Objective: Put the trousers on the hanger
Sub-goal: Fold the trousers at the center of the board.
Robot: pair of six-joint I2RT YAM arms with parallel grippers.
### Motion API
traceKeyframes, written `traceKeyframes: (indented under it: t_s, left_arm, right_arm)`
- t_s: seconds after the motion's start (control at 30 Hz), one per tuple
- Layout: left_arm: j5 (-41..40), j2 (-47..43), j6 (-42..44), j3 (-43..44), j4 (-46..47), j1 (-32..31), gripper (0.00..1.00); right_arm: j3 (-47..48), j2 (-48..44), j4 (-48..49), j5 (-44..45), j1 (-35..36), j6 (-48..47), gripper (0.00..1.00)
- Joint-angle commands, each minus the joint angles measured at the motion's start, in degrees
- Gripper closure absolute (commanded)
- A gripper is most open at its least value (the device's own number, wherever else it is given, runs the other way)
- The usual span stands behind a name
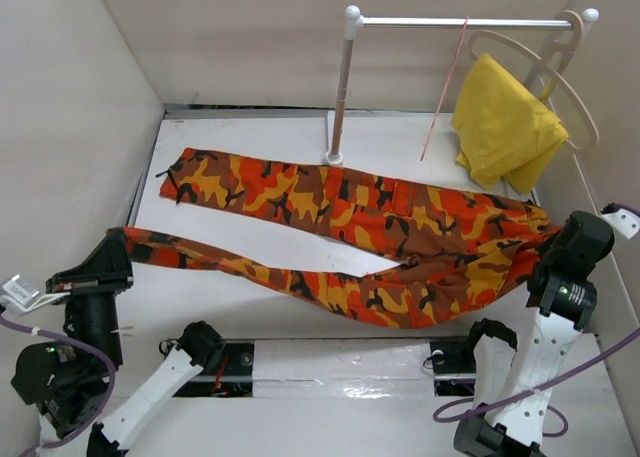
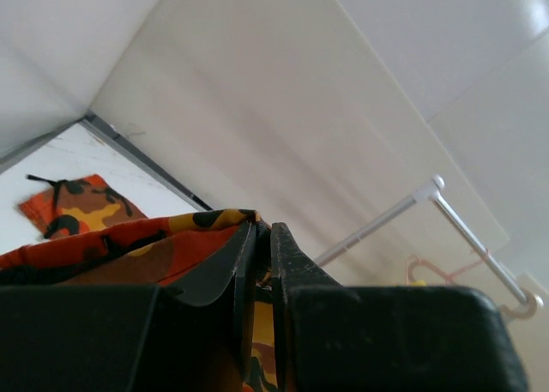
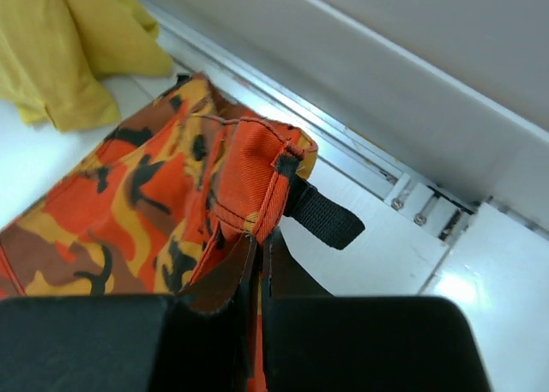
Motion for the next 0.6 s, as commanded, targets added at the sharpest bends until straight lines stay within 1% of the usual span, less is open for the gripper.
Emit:
traceKeyframes:
  t_s: [0.0,0.07,0.1,0.17,0.2,0.27,0.3,0.33,0.37,0.4,0.43,0.47,0.5,0.53,0.57]
  left_arm:
    - [-8.1,4.0,0.7,3.3,2.1,-1.6,1.0]
    - [-12.8,6.8,0.1,2.6,2.1,-4.2,1.0]
    - [-17.0,7.7,-0.3,1.6,2.2,-5.1,1.0]
    - [-19.2,11.8,-1.6,1.1,1.8,-5.1,1.0]
    - [-20.1,13.7,-2.6,0.6,2.1,-5.1,1.0]
    - [-21.4,21.4,-4.2,0.1,2.0,-5.1,1.0]
    - [-23.7,24.5,-6.2,-0.2,1.5,-5.1,1.0]
    - [-23.8,31.1,-7.1,0.2,1.0,-5.1,1.0]
    - [-23.4,34.8,-6.7,0.2,2.6,-5.1,1.0]
    - [-22.2,38.2,-6.4,2.0,4.2,-5.1,1.0]
    - [-22.4,42.2,-9.6,4.1,2.8,-4.6,1.0]
    - [-22.5,49.5,-12.4,6.5,0.2,-2.8,1.0]
    - [-18.8,52.7,-14.9,12.9,-6.4,0.4,1.0]
    - [-15.9,55.4,-16.8,15.2,-7.9,9.9,1.0]
    - [-11.9,58.6,-16.2,16.4,-8.3,15.9,1.0]
  right_arm:
    - [4.8,-1.7,-2.1,-0.2,1.5,-4.2,1.0]
    - [5.0,-1.3,-0.2,-1.6,3.2,-6.0,1.0]
    - [4.8,-0.7,0.4,-2.1,3.7,-6.4,1.0]
    - [3.0,1.0,1.6,-2.0,3.7,-6.3,1.0]
    - [1.6,1.9,4.6,-3.8,3.7,-6.0,1.0]
    - [-2.8,2.8,7.0,-6.1,3.7,-4.3,1.0]
    - [-3.9,3.4,9.8,-9.4,3.7,-2.9,1.0]
    - [-4.9,3.7,10.8,-11.3,3.7,-2.3,1.0]
    - [-5.7,4.1,11.6,-12.6,3.7,-1.9,1.0]
    - [-6.1,4.2,13.3,-14.8,3.7,-1.5,1.0]
    - [-6.5,4.6,14.2,-15.5,3.7,-0.6,1.0]
    - [-6.8,4.8,14.7,-15.9,3.7,-0.2,1.0]
    - [-6.6,5.2,15.1,-16.2,3.7,-0.1,1.0]
    - [-6.5,6.0,15.3,-16.3,3.7,-0.1,1.0]
    - [-6.3,6.3,15.5,-16.3,3.7,-0.1,1.0]
